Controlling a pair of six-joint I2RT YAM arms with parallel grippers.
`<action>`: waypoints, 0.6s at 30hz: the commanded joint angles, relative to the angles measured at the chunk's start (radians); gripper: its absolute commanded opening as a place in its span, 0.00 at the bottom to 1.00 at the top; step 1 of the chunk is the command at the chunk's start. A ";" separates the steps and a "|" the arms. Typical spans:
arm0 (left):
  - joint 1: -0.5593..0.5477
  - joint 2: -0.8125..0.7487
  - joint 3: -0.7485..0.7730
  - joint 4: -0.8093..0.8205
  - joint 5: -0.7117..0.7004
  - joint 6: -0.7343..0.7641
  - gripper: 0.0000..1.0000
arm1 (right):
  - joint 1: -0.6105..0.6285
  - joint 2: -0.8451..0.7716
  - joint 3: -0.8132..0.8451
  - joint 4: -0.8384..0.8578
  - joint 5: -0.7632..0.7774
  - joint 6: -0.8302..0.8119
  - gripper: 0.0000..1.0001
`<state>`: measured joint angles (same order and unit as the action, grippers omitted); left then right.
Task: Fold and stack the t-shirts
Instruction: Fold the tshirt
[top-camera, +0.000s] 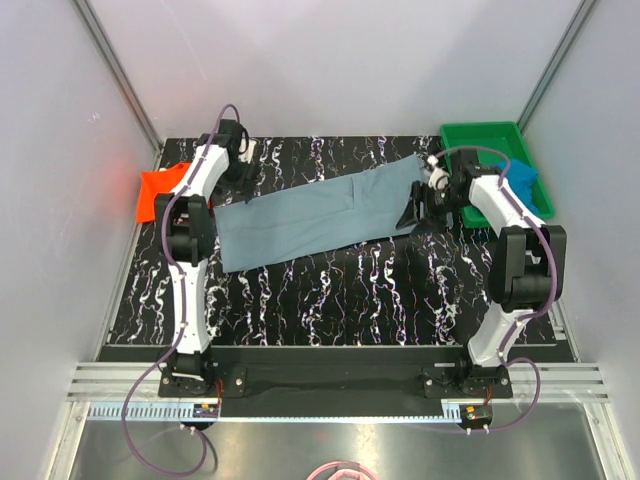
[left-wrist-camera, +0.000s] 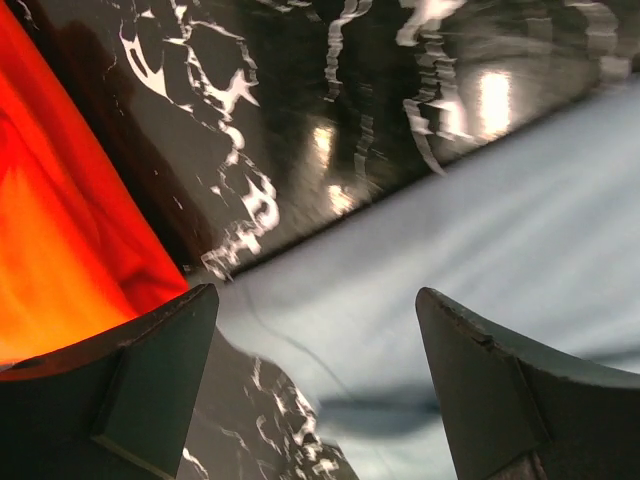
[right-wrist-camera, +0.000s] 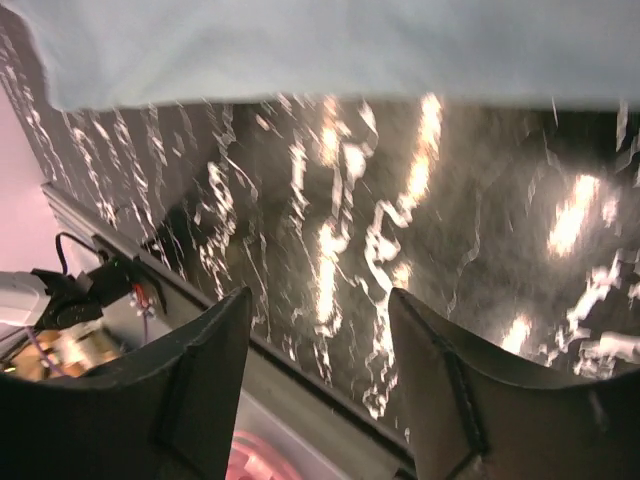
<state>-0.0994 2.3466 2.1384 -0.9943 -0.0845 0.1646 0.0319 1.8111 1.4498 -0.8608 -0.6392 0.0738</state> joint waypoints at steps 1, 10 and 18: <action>0.000 0.000 0.058 -0.030 -0.029 0.033 0.86 | -0.058 -0.025 -0.097 0.023 -0.059 0.078 0.65; 0.015 -0.004 0.000 -0.012 -0.092 0.024 0.88 | -0.196 0.092 -0.051 0.089 -0.039 0.185 0.67; 0.040 0.022 0.037 0.022 -0.143 0.049 0.89 | -0.196 0.253 0.131 0.115 0.121 0.205 0.66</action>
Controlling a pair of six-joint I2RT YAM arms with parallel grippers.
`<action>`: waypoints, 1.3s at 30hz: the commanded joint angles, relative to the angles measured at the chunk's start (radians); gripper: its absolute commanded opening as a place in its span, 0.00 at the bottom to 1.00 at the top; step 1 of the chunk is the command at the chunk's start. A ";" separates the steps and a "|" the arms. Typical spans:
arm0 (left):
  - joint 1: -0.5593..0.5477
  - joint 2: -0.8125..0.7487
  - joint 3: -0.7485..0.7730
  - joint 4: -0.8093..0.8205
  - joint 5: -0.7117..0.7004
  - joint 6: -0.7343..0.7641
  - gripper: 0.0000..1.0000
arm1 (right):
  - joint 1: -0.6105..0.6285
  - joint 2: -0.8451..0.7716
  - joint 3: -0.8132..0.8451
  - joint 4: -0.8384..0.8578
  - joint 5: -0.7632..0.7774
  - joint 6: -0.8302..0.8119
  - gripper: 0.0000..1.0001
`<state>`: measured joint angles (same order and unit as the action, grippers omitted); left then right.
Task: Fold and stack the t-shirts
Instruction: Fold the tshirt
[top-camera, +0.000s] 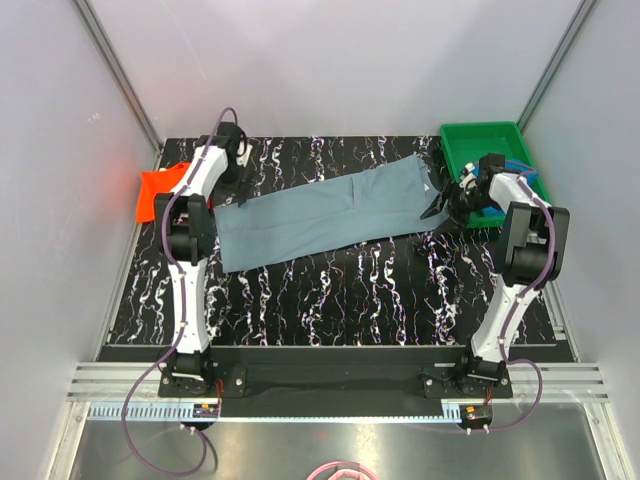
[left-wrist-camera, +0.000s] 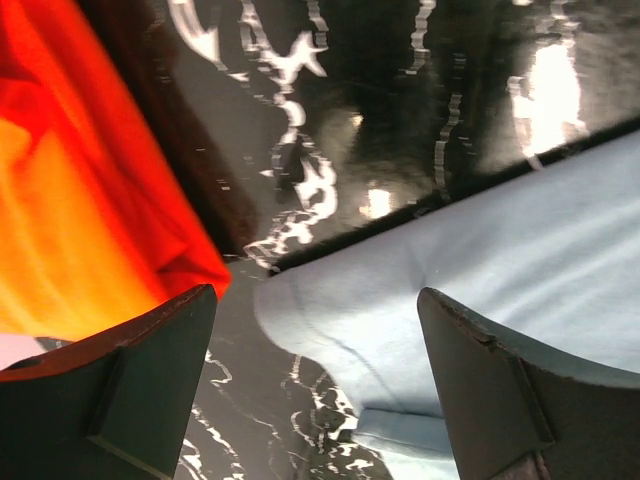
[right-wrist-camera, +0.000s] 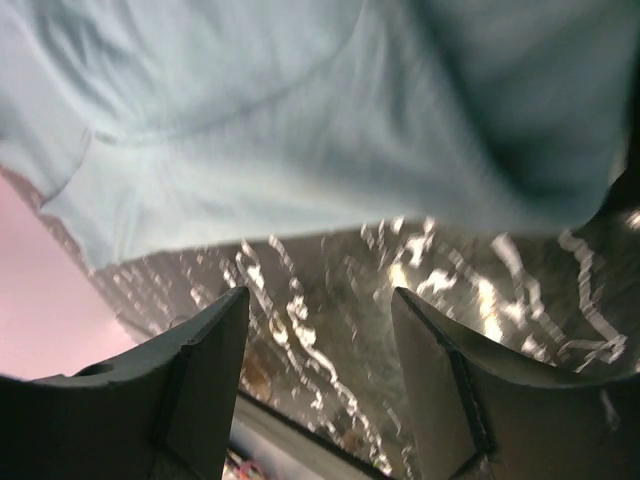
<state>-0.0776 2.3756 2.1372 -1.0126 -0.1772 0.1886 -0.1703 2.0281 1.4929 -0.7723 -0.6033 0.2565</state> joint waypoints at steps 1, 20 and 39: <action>0.022 0.005 0.049 0.039 -0.050 0.026 0.89 | 0.006 0.052 0.104 0.021 0.098 0.018 0.66; 0.033 0.030 0.035 -0.007 0.015 0.025 0.57 | 0.087 0.169 0.228 -0.028 0.318 -0.065 0.33; 0.035 -0.021 -0.063 -0.058 0.059 0.005 0.05 | 0.097 0.176 0.270 -0.025 0.323 -0.082 0.25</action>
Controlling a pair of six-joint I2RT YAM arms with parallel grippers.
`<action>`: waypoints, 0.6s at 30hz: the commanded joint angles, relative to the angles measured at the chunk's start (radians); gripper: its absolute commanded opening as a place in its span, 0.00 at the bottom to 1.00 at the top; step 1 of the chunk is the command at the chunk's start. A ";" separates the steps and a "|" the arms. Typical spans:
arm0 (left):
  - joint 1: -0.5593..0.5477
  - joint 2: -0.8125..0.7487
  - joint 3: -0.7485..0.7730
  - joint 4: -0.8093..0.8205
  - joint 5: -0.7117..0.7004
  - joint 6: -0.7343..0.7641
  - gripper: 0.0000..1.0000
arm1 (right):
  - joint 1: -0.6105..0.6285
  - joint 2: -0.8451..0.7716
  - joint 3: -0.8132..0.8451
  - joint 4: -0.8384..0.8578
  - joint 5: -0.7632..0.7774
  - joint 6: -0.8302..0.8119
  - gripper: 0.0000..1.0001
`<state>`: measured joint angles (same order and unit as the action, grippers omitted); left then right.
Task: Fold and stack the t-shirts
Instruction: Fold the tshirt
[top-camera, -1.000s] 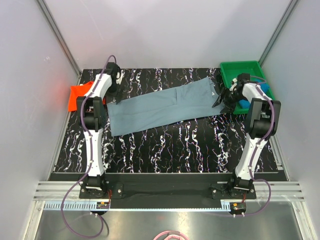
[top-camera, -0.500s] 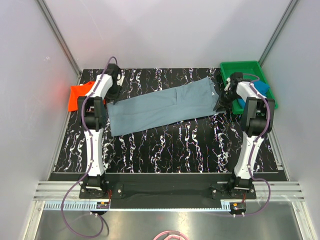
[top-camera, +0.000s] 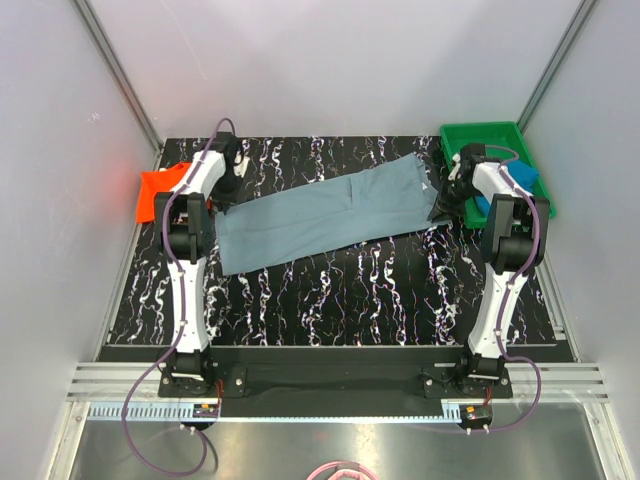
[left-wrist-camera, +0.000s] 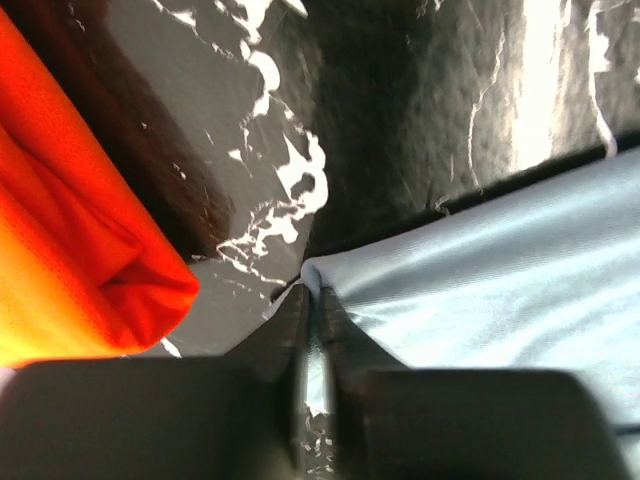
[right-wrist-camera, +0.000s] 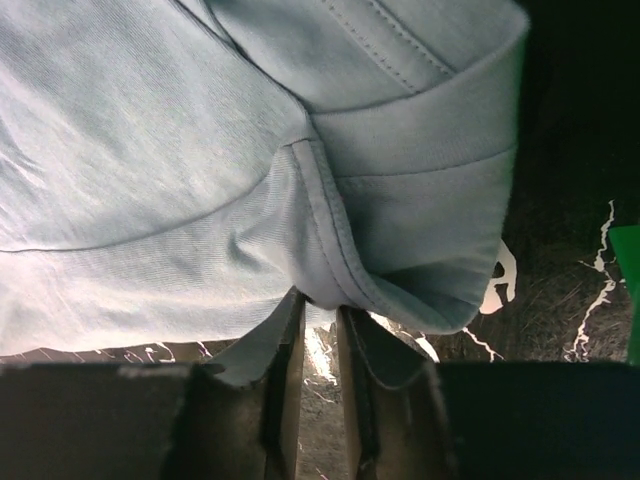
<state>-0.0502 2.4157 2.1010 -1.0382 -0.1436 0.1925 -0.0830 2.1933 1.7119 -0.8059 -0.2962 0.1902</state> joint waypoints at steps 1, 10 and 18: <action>0.007 -0.064 -0.032 -0.033 0.027 -0.001 0.00 | 0.009 0.013 0.055 0.008 0.015 -0.017 0.23; 0.009 -0.122 -0.096 -0.043 0.036 -0.011 0.00 | 0.009 0.072 0.153 0.007 0.025 -0.044 0.05; -0.033 -0.246 -0.234 -0.080 0.110 -0.034 0.00 | 0.014 0.177 0.328 0.008 0.026 -0.075 0.00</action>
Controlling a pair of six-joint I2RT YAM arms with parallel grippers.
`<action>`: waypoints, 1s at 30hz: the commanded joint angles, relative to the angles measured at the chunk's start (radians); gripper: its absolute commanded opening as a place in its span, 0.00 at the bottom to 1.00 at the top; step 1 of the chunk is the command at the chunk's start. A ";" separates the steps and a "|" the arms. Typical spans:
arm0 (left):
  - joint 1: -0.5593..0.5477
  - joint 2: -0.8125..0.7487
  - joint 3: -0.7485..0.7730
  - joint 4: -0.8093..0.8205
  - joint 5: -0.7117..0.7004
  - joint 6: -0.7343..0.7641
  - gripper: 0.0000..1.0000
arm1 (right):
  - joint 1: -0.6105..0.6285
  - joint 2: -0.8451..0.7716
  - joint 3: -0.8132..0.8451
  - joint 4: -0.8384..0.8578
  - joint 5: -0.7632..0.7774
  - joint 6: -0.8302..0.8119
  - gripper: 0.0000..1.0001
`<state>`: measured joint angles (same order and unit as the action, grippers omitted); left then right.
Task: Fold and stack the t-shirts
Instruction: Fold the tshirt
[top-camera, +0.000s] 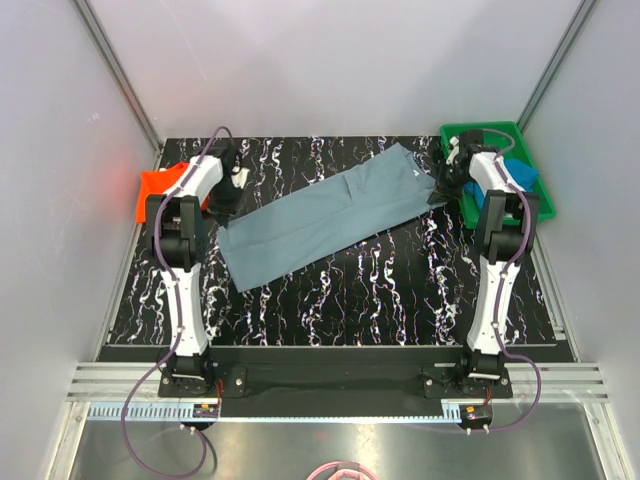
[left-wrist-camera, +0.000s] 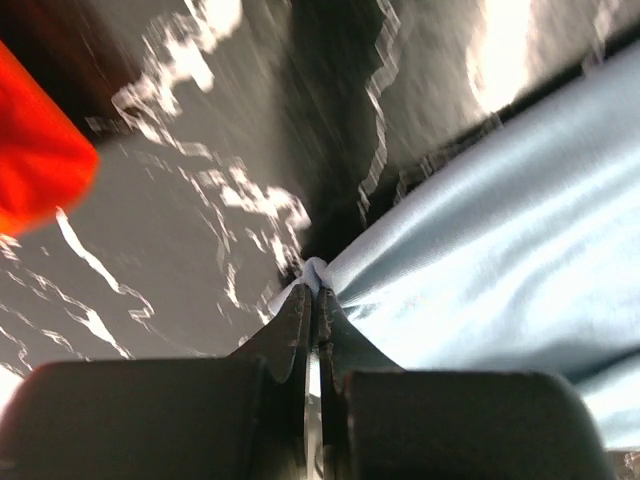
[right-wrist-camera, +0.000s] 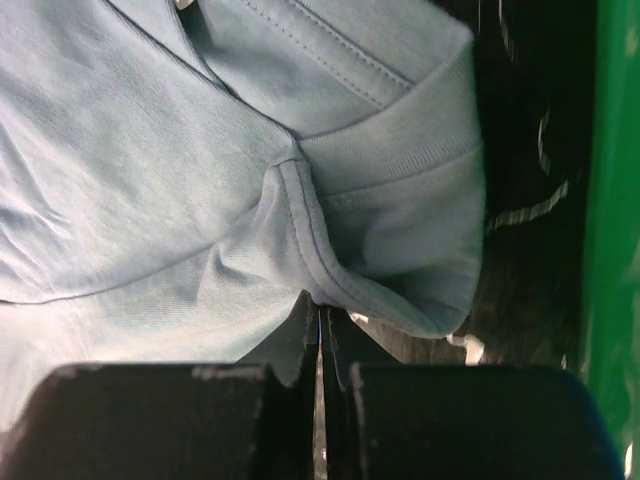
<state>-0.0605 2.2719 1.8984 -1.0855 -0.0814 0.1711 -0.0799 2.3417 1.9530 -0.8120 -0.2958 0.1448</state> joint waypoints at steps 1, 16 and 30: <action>-0.030 -0.113 -0.044 -0.036 0.052 -0.018 0.00 | 0.012 0.037 0.105 0.014 0.026 -0.034 0.00; -0.220 -0.330 -0.329 -0.071 0.121 -0.028 0.00 | 0.069 0.258 0.509 0.043 0.001 -0.042 0.01; -0.240 -0.442 -0.423 -0.045 0.024 -0.044 0.32 | 0.123 0.202 0.465 0.037 0.145 -0.076 0.39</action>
<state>-0.3096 1.9007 1.4620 -1.1488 0.0143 0.1440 0.0437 2.6503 2.4619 -0.7647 -0.2344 0.1005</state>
